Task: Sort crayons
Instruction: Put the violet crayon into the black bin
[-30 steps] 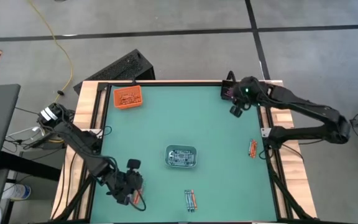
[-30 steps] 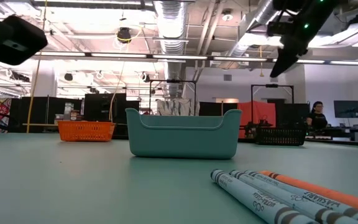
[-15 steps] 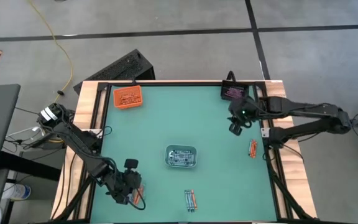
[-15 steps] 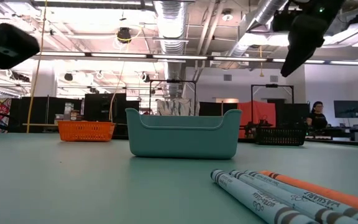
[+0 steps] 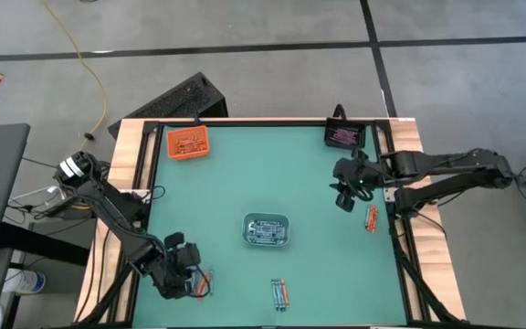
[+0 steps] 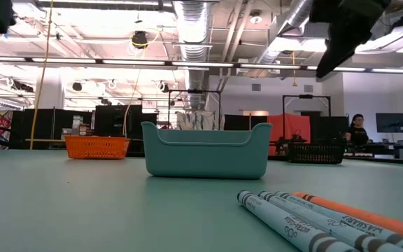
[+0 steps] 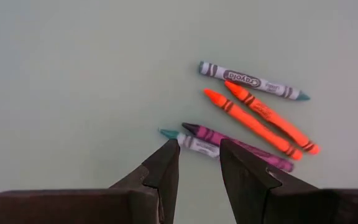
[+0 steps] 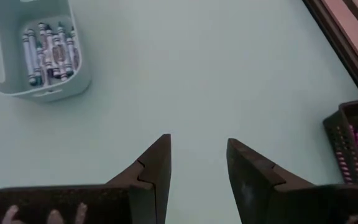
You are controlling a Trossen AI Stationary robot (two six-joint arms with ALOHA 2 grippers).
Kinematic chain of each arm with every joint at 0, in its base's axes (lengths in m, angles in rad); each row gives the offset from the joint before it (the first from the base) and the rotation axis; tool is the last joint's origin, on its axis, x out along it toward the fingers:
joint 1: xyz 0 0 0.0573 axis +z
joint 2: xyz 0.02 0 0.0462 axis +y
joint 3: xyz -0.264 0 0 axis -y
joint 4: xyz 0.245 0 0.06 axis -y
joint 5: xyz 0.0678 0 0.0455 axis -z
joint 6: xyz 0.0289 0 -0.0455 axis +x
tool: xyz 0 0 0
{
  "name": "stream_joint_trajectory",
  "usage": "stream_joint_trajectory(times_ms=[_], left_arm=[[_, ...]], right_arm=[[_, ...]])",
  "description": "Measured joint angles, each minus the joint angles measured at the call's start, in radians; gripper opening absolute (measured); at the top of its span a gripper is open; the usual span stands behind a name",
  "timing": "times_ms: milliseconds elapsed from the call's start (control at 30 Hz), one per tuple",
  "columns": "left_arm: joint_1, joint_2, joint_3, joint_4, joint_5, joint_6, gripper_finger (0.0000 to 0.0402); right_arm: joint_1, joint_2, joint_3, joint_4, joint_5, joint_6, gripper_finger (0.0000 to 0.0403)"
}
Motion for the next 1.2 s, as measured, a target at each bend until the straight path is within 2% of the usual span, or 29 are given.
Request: stream_joint_trajectory(times_ms=[300, 500, 700, 867, 1000, 1200], left_arm=[[-0.047, 0.014, 0.000, 0.005, -0.092, -0.289, 0.0105], [-0.052, 0.155, 0.010, -0.001, -0.013, -0.361, 0.0105], [-0.053, 0.210, 0.043, -0.014, -0.019, -0.391, 0.0105], [-0.058, 0.204, 0.047, -0.059, 0.007, -0.419, 0.0105], [-0.067, 0.200, 0.103, -0.122, -0.037, -0.418, 0.0105], [-0.060, 0.204, 0.131, -0.068, -0.081, -0.380, 0.0105]], right_arm=[[0.096, 0.001, 0.000, 0.023, 0.068, 0.026, 0.0148], [0.166, 0.001, 0.000, 0.022, 0.098, 0.062, 0.0148], [0.226, 0.001, 0.000, 0.020, 0.110, 0.101, 0.0148], [0.275, 0.001, 0.000, 0.018, 0.144, 0.133, 0.0148], [0.305, 0.001, 0.000, 0.018, 0.154, 0.156, 0.0148], [0.329, 0.018, -0.001, 0.020, 0.180, 0.159, 0.0148]])
